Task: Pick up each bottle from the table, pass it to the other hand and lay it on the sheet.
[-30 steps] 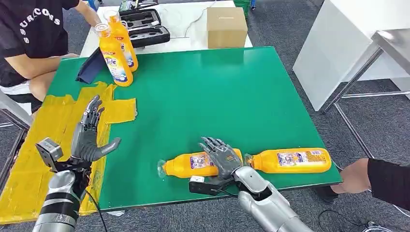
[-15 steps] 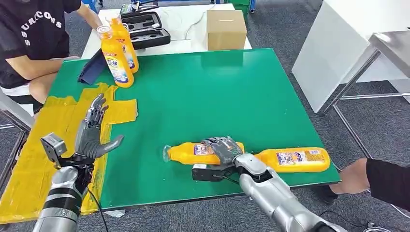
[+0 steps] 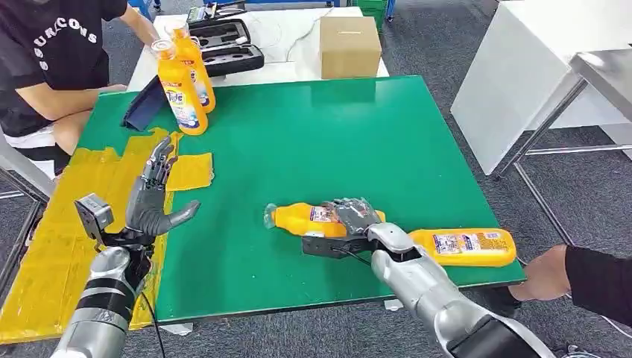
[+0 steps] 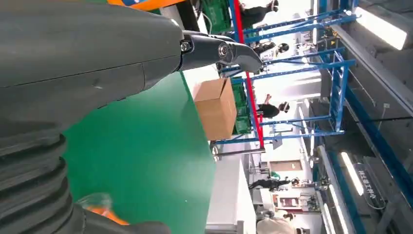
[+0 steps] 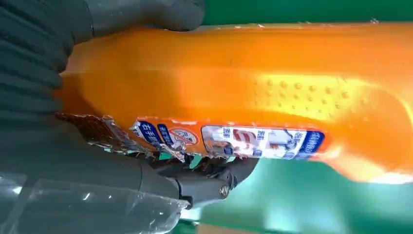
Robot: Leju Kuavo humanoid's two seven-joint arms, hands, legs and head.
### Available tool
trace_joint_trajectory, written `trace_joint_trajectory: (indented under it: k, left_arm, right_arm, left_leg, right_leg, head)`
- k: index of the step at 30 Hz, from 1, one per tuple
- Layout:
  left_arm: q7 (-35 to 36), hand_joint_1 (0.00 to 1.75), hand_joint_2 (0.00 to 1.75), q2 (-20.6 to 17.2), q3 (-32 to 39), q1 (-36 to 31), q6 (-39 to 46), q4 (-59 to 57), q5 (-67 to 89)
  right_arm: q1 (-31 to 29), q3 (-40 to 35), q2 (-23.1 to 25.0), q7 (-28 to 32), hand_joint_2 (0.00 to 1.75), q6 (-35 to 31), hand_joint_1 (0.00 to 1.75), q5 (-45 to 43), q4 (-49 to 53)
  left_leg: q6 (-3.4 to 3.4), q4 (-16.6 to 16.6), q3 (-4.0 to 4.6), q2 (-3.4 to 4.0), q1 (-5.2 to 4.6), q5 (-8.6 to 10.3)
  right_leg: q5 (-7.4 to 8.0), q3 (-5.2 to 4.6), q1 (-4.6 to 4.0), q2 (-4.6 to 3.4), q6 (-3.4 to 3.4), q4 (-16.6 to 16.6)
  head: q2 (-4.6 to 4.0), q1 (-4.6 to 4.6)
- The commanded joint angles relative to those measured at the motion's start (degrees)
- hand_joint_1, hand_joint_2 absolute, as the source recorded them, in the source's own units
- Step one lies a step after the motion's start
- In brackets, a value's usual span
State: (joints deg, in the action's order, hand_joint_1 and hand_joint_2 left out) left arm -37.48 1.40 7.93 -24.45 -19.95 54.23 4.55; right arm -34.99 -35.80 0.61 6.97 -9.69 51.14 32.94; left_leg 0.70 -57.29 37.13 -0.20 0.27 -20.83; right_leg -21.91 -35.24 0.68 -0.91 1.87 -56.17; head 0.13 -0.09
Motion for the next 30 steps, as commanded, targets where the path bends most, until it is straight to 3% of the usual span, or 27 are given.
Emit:
trace_joint_trajectory:
  k: [1, 9, 14, 19, 24, 30]
  left_arm:
    - [-2.19, 0.00, 1.75, 1.33, -1.36, -1.70, 1.77, -5.18, 1.64]
    - [-1.84, 0.00, 1.75, 1.62, -1.58, -2.25, 2.36, -5.86, 1.89]
    - [3.70, 0.00, 1.75, 2.49, -3.87, -5.47, 2.03, -10.57, 1.87]
    - [9.27, 0.00, 1.75, 3.35, -6.96, -10.47, -2.68, -18.51, -1.71]
    - [12.53, 0.00, 1.75, 4.69, -9.73, -12.57, -5.77, -19.57, -6.78]
    - [14.59, 0.00, 1.75, 6.85, -12.65, -13.12, -5.12, -17.46, -9.75]
  right_arm:
    - [6.12, 15.44, 4.95, 6.04, 1.75, -15.96, 1.75, -5.79, 9.57]
    - [6.88, 16.50, 4.93, 6.67, 1.75, -15.91, 1.75, -6.12, 10.95]
    - [9.47, 23.42, 7.51, 14.02, 1.75, -22.92, 1.75, -11.16, 16.95]
    - [10.89, 25.48, 9.89, 21.10, 1.75, -23.09, 1.75, -17.37, 20.85]
    - [10.36, 24.91, 11.60, 25.04, 1.75, -22.70, 1.75, -20.50, 19.49]
    - [8.96, 24.05, 12.92, 25.38, 1.75, -22.83, 1.75, -21.17, 17.09]
  left_leg:
    - [-0.09, 0.04, 0.00, -0.04, 0.01, -0.06]
    - [-0.09, -0.04, 0.48, -0.17, 0.01, -0.07]
    - [-0.09, -0.04, 0.81, -0.10, 0.00, -0.02]
    - [-0.11, -0.10, 0.82, -0.24, 0.02, -0.08]
    - [-0.10, -0.05, 0.93, -0.13, 0.01, -0.03]
    - [-0.08, -0.08, 0.97, -0.11, 0.01, -0.02]
  right_leg:
    - [-0.01, 0.00, -0.03, 0.14, -0.08, 0.02]
    - [-0.07, -0.44, -0.03, 0.27, -0.06, -0.06]
    - [0.01, -0.77, -0.01, 0.16, -0.04, -0.08]
    - [-0.11, -0.71, -0.03, 0.34, -0.08, -0.13]
    - [-0.01, -0.85, -0.02, 0.20, -0.04, -0.08]
    - [0.00, -0.89, -0.02, 0.19, -0.03, -0.10]
  head:
    - [0.00, 0.00]
    - [0.00, -0.02]
    - [0.00, -0.02]
    - [0.00, -0.04]
    - [0.00, -0.04]
    - [0.00, -0.04]
